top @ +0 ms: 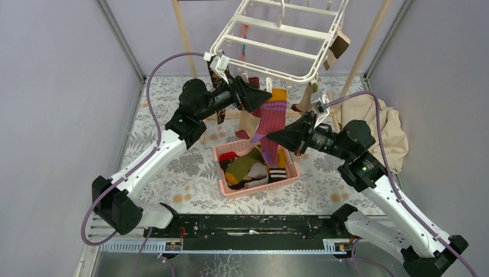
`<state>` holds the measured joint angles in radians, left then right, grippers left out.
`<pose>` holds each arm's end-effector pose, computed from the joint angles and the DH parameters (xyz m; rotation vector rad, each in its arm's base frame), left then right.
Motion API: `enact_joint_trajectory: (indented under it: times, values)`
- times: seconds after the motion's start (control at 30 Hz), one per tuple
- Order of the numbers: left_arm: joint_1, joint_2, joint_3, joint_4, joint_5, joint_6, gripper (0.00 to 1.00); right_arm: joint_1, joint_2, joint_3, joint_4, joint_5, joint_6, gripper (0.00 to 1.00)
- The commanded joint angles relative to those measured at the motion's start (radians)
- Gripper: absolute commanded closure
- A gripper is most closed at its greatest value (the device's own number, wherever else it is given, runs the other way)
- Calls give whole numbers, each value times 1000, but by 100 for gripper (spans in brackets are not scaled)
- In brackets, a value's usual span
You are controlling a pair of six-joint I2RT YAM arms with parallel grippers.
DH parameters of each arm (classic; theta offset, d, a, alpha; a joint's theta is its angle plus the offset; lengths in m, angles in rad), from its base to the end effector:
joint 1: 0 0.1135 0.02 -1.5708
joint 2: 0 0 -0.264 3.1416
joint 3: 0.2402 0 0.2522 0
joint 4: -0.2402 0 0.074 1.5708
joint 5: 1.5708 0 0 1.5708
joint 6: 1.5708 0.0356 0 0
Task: Remove the socks clipped to the hanger
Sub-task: Remove the sock from the hanger.
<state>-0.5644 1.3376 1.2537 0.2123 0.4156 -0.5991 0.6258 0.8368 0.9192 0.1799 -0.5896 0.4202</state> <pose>0.2575 -0.1800 0.4233 0.3417 1.5425 -1.2309 0.1362 0.1229 0.4163 -0.6787 1.3044 1.2500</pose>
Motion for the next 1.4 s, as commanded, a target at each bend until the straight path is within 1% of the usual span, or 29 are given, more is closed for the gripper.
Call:
enact_joint_trajectory:
  times: [0.0,0.3,0.47,0.67,1.03,1.13,1.37]
  values:
    - [5,25,-23,197,46,-94,1,-7,-42,43,-5,-24,-4,100]
    - [6,55,-55,311,16,-182,1,-7,-61,41,-38,-24,-23,100]
    - [9,82,-41,348,9,-231,1,-7,-62,29,-52,-21,-35,100]
    - [11,130,0,365,33,-288,1,-7,-64,20,-49,-18,-37,100]
    - [20,158,-9,467,22,-370,1,-7,-67,7,-45,-22,-38,100]
    - [25,163,-12,497,17,-395,6,-7,-68,2,-43,-23,-38,100]
    - [31,182,-4,532,6,-423,21,-7,-68,0,-40,-30,-37,100]
